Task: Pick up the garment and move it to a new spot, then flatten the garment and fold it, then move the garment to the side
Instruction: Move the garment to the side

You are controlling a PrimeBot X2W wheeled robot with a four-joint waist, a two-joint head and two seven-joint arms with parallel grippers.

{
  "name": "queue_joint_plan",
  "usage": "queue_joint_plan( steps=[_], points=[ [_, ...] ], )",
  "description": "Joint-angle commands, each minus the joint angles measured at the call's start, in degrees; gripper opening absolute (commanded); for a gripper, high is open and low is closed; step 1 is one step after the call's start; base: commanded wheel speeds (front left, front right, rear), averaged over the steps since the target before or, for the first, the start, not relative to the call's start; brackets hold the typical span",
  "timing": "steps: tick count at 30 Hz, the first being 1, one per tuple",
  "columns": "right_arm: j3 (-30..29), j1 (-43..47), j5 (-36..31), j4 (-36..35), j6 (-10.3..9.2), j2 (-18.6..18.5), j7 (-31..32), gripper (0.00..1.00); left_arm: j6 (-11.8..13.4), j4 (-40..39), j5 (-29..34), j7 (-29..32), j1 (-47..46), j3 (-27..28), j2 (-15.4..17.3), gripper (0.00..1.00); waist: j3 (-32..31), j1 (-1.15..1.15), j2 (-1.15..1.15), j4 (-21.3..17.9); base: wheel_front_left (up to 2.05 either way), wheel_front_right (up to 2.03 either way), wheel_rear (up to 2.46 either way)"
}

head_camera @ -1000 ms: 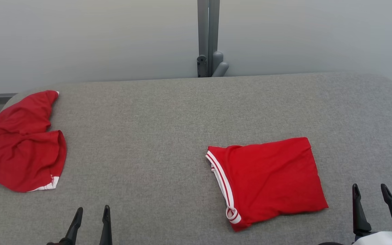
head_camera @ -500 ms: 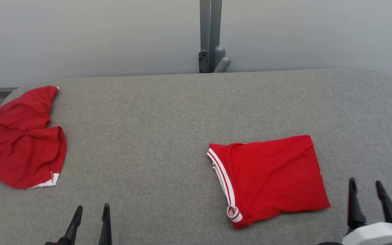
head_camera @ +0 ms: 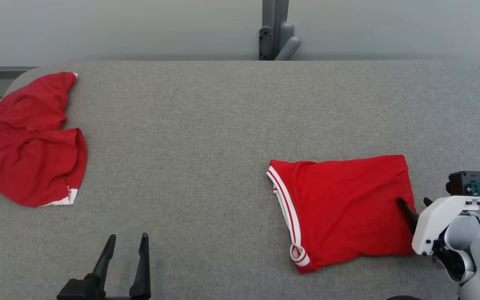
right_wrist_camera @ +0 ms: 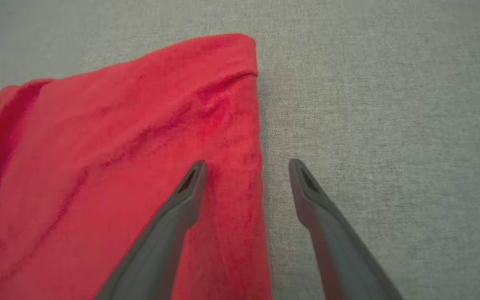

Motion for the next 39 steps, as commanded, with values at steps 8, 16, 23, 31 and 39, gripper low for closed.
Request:
queue_joint_plan(
  steps=[8, 16, 23, 31, 39],
  points=[
    [4.58, -5.39, 9.12, 5.95, -0.05, -0.34, 0.64, 0.00, -0.10, -0.15, 0.03, -0.15, -1.82, 0.08, 0.11, 1.00, 2.11, 0.00, 0.00, 1.74, 0.00, 0.00, 0.00],
    [9.28, -10.17, 13.46, 5.42, -0.07, -2.45, -0.91, 0.00, -0.10, -2.71, -0.15, -0.15, -2.67, 0.49, 0.11, 1.00, 5.38, 0.00, 0.00, -6.32, 0.00, 0.00, 0.00],
    [8.24, -16.49, 10.95, 9.11, -0.09, -4.73, -6.93, 0.00, -0.05, -4.90, 0.59, -0.15, -6.22, -1.00, 2.79, 1.00, 11.56, 0.00, 0.00, -15.75, 0.00, 0.00, 0.00],
    [3.30, -24.16, 5.68, 16.07, -0.10, -7.68, -13.49, 0.00, -0.04, -5.05, 0.54, -0.15, -8.70, -2.15, 7.40, 1.00, 16.35, 0.00, 0.00, -17.38, 0.00, 0.00, 0.00],
    [-1.35, -31.65, -0.45, 24.00, -0.10, -12.72, -15.44, 0.00, -0.04, -5.89, 0.67, -0.15, -5.71, 0.21, 10.46, 1.00, 17.13, 0.00, 0.00, -13.30, 0.00, 0.00, 0.00]
  ],
)
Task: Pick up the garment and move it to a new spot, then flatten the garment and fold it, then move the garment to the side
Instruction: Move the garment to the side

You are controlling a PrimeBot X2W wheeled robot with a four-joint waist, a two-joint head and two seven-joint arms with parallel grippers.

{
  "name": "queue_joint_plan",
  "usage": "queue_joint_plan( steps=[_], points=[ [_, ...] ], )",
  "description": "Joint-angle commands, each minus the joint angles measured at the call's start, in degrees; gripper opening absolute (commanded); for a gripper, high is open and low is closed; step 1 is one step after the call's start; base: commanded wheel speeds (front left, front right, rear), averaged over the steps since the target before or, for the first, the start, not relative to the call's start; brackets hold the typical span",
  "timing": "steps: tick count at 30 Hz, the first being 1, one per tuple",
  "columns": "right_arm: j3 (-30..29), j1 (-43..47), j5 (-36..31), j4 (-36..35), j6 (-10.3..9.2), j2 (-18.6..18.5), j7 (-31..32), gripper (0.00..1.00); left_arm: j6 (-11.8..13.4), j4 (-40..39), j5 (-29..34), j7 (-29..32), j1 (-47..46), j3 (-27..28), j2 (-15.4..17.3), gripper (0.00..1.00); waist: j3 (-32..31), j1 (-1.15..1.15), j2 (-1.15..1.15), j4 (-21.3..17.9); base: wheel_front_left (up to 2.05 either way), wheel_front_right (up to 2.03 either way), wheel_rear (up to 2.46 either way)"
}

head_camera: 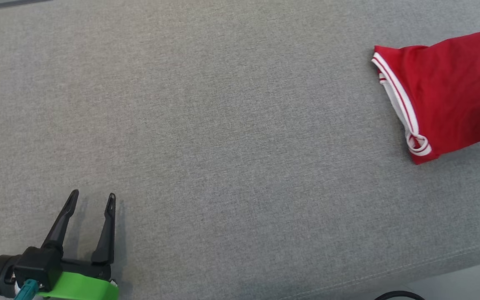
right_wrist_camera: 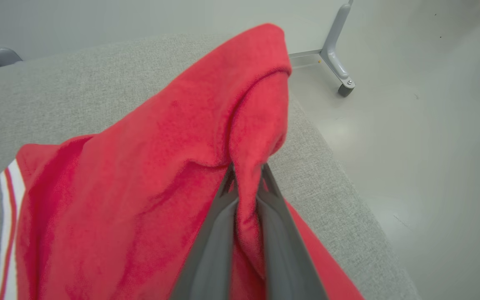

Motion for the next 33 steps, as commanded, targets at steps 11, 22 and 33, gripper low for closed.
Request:
queue_joint_plan(
  steps=[11, 22, 33],
  points=[
    [-6.63, -6.90, -12.94, 9.45, -0.10, -4.74, -5.39, 0.26, 0.06, -1.73, 0.02, -0.16, 3.12, 1.14, -0.53, 1.00, 0.54, -0.01, 0.00, 5.59, 0.00, 0.00, 0.00],
    [-9.59, -9.37, -22.83, 10.17, -0.09, -3.94, -12.92, 1.00, 0.06, -0.98, -0.65, -0.16, 1.22, 1.07, -2.84, 1.00, -1.39, -0.01, 0.00, 5.29, 0.00, 0.00, 0.00],
    [-6.80, 6.24, -15.78, -9.10, -0.09, -1.03, -19.73, 1.00, 0.06, 0.82, -1.01, -0.16, 3.83, 3.45, -6.95, 1.00, -10.79, -0.01, 0.00, 8.29, 0.00, 0.00, 0.00]
  ],
)
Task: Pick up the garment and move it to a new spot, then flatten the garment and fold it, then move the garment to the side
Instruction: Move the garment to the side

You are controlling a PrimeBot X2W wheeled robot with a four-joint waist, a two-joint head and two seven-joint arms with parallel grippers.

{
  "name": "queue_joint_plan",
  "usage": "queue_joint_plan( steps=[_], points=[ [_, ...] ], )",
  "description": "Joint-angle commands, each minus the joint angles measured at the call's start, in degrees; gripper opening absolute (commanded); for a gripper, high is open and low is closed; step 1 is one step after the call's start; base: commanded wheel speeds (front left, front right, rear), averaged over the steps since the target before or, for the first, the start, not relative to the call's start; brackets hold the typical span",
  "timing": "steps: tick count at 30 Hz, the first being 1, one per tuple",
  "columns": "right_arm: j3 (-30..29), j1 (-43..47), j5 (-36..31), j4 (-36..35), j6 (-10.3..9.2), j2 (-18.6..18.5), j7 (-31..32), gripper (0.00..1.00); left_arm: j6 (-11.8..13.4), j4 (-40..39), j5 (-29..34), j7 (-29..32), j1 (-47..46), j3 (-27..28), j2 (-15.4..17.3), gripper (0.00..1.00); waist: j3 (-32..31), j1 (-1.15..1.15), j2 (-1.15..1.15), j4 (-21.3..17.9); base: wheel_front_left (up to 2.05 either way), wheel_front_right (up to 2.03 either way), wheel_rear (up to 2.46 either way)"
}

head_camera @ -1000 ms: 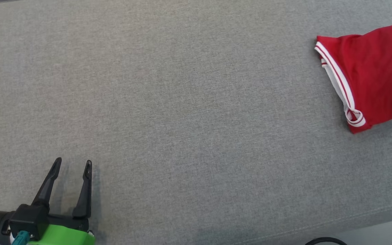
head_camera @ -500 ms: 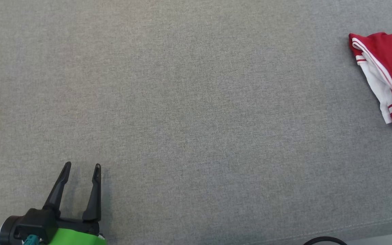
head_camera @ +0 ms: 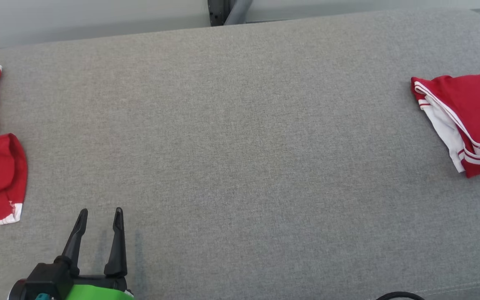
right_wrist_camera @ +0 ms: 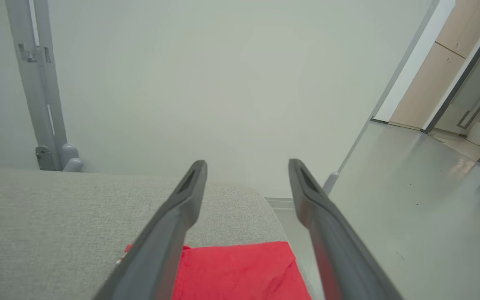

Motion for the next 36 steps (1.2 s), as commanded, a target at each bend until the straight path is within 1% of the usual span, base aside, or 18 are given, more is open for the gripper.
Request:
queue_joint_plan(
  steps=[1, 3, 4, 9, 10, 13, 17, 20, 22, 24, 29, 36],
  points=[
    [-0.31, 4.17, 0.79, -3.14, -0.10, 0.91, -0.42, 1.00, 0.06, -0.18, 0.11, -0.15, 0.38, 0.28, -0.47, 1.00, -2.99, 0.00, 0.00, 2.16, 0.00, 0.00, 0.00],
    [-1.66, 9.49, 0.73, -8.95, -0.09, 3.00, -0.41, 1.00, 0.06, 0.05, 0.36, -0.15, 0.71, 0.24, -0.72, 1.00, -3.79, 0.00, 0.00, 2.81, 0.00, 0.00, 0.00],
    [-3.54, 14.58, 0.19, -14.81, -0.09, 5.59, -0.44, 1.00, 0.06, 0.23, 0.47, -0.15, 0.77, 0.69, -0.93, 1.00, -4.30, 0.00, 0.00, 3.41, 0.00, 0.00, 0.00],
    [-6.07, 25.73, -3.00, -26.10, -0.09, 13.45, -0.44, 1.00, 0.06, 1.32, 0.28, -0.15, 0.46, 1.89, -1.60, 1.00, -6.01, 0.00, 0.00, 4.65, 0.00, 0.00, 0.00],
    [-6.07, 29.24, -4.29, -29.21, -0.09, 16.49, -0.44, 1.00, 0.07, 1.70, 0.13, -0.16, -0.10, 2.58, -1.77, 1.00, -6.58, 0.00, 0.00, 5.11, 0.00, 0.00, 0.00],
    [-5.30, 34.65, -6.09, -31.59, -0.09, 20.31, -0.45, 1.00, 0.06, 2.97, 0.42, -0.15, -0.86, 2.41, -2.01, 1.00, -8.21, 0.00, 0.00, 6.11, 0.00, 0.00, 0.00],
    [-4.67, 40.03, -6.57, -33.50, -0.09, 23.55, -0.45, 1.00, 0.06, 4.37, 0.40, -0.15, -1.19, 1.12, -2.09, 1.00, -10.06, 0.00, 0.00, 7.06, 0.00, 0.00, 0.00],
    [-5.20, 42.86, -6.96, -33.86, -0.09, 24.99, -0.45, 1.00, 0.07, 5.42, 0.03, -0.15, -1.83, -2.04, -0.67, 1.00, -10.69, 0.00, 0.00, 7.26, 0.00, 0.00, 0.00],
    [-5.38, 43.47, -6.85, -33.18, -0.09, 25.24, -0.46, 1.00, 0.07, 6.12, -0.41, -0.15, -2.18, -2.77, -0.24, 1.00, -11.09, 0.00, 0.00, 7.21, 0.00, 0.00, 0.00],
    [-4.66, 44.07, -5.08, -32.25, -0.09, 25.33, -0.46, 1.00, 0.08, 6.75, -0.52, -0.15, -2.13, -3.07, -0.12, 1.00, -11.63, 0.00, 0.00, 7.02, 0.00, 0.00, 0.00],
    [-2.69, 44.00, -4.44, -31.19, -0.09, 25.30, -0.46, 1.00, 0.08, 7.27, -0.91, -0.15, -2.32, -2.99, -0.16, 1.00, -12.41, 0.00, 0.00, 6.22, 0.00, 0.00, 0.00],
    [-2.21, 44.00, -4.04, -30.71, -0.09, 25.31, -0.46, 1.00, 0.08, 7.77, -0.91, -0.15, -2.12, -3.15, -0.04, 1.00, -12.88, 0.00, 0.00, 5.00, 0.00, 0.00, 0.00]
  ],
)
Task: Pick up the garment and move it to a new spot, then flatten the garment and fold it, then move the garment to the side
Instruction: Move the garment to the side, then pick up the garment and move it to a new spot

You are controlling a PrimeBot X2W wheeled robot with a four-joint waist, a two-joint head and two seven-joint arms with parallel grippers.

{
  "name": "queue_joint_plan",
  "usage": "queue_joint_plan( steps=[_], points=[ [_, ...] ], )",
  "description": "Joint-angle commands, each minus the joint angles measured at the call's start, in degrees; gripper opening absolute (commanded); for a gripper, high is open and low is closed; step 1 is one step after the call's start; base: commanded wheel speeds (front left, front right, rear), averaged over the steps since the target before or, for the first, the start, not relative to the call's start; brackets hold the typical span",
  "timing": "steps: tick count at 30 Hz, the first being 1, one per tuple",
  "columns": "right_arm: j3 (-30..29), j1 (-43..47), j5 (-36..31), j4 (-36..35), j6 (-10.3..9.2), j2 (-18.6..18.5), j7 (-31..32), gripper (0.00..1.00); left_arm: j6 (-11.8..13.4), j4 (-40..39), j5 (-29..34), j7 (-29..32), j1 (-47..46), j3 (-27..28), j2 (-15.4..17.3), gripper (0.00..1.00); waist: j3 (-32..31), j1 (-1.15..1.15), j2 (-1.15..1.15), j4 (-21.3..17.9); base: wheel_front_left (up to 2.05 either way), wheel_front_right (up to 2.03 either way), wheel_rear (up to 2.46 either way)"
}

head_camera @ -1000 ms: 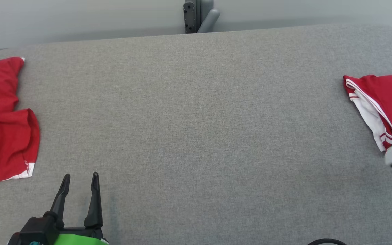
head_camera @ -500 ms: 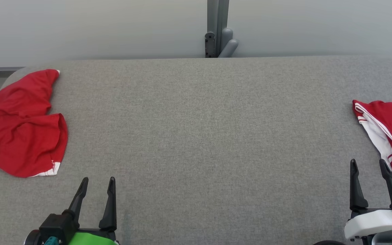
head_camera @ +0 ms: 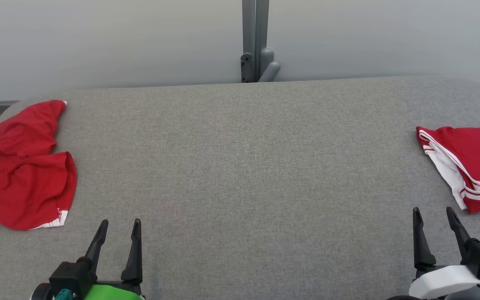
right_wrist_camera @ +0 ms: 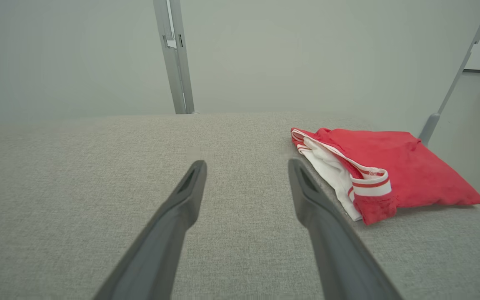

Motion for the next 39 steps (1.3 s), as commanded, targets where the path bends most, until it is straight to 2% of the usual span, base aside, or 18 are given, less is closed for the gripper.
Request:
queue_joint_plan(
  steps=[1, 5, 8, 18, 26, 30, 39],
  points=[
    [0.30, 0.55, 0.22, 0.39, -0.09, -0.09, -0.15, 1.00, 0.10, 0.06, -0.28, -0.15, -0.27, 0.03, 0.41, 1.00, -0.06, 0.00, 0.00, -0.14, 0.00, 0.00, 0.00],
    [1.30, 0.84, 0.01, 0.86, -0.09, -0.11, -0.15, 1.00, 0.10, 0.27, -0.24, -0.15, -0.61, 0.40, 0.42, 1.00, -0.05, 0.00, 0.00, 0.91, 0.00, 0.00, 0.00],
    [2.02, 0.80, 1.81, 1.13, -0.09, -0.10, -0.15, 1.00, 0.10, 0.22, -0.20, -0.15, -0.77, 0.62, 0.30, 1.00, 0.09, 0.00, 0.00, 3.29, 0.00, 0.00, 0.00],
    [6.99, -1.29, 1.11, 1.77, -0.09, -0.09, -0.15, 1.00, 0.11, -0.50, 0.13, -0.14, 1.37, 2.51, -0.35, 1.00, -0.02, 0.00, 0.00, 16.85, 0.00, 0.00, 0.00],
    [11.41, -1.78, 2.20, 1.23, -0.09, -0.17, -0.15, 1.00, 0.11, -1.33, 0.49, -0.15, 3.36, 5.36, -0.98, 1.00, -1.35, 0.00, 0.00, 25.35, 0.00, 0.00, 0.00],
    [13.42, -2.61, 2.56, 1.48, -0.09, -0.14, -0.15, 1.00, 0.11, -1.99, 0.23, -0.15, 3.90, 6.34, -1.43, 1.00, -0.84, 0.00, 0.00, 26.68, 0.00, 0.00, 0.00],
    [14.24, -3.11, 2.17, 1.77, -0.09, -0.15, -0.16, 1.00, 0.11, -2.85, 0.30, -0.15, 4.18, 7.27, -1.98, 1.00, 0.20, 0.00, 0.00, 26.98, 0.00, 0.00, 0.00]
  ],
)
